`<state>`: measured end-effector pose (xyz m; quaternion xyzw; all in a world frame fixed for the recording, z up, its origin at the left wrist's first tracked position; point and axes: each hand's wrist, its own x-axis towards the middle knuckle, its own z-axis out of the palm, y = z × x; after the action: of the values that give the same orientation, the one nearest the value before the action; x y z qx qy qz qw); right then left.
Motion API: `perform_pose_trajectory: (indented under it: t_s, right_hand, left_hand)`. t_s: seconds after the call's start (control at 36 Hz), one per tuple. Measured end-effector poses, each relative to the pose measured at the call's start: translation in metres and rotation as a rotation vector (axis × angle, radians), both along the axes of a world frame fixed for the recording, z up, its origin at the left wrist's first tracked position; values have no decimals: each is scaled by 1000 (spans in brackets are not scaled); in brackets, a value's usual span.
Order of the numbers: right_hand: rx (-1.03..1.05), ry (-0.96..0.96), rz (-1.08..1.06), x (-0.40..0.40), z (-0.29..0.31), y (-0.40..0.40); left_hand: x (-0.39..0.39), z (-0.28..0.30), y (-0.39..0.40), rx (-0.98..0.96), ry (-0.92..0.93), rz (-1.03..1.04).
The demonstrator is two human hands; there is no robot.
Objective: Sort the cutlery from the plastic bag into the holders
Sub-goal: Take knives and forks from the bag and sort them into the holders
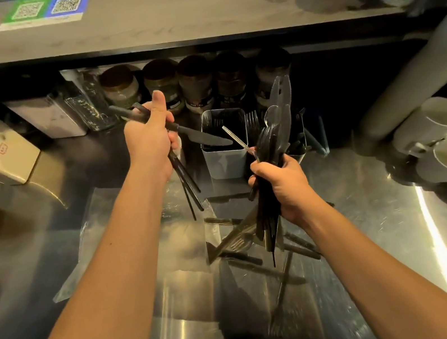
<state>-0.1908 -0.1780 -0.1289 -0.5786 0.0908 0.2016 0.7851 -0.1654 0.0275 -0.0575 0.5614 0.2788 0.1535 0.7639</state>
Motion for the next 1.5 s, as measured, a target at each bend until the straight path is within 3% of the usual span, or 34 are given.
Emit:
perform_pose_trajectory:
  t_s: [0.22, 0.61, 0.89, 1.0, 1.17, 1.22, 1.31, 1.5]
  right_hand:
    - [-20, 18, -81, -4, -1, -14]
    - [-84, 66, -289, 13, -14, -73]
    - [-64, 71, -290, 24, -21, -95]
    - [-72, 84, -285, 25, -21, -94]
    - [-65, 82, -265, 24, -20, -89]
    - [-69, 74, -264, 23, -19, -86]
    - [-79, 60, -269, 21, -15, -81]
    - [-66, 19, -256, 15, -2, -74]
  left_hand:
    - [20, -10, -14, -5, 73, -14]
    - [86, -36, -122, 576, 32, -335]
    - [102, -48, -131, 801, 157, -583]
    - [103, -41, -126, 695, 125, -497]
    - [95, -21, -101, -114, -70, -506]
    - [90, -17, -94, -295, -91, -513]
    - [83, -13, -89, -399, -106, -520]
    - [67, -7, -82, -430, -165, -573]
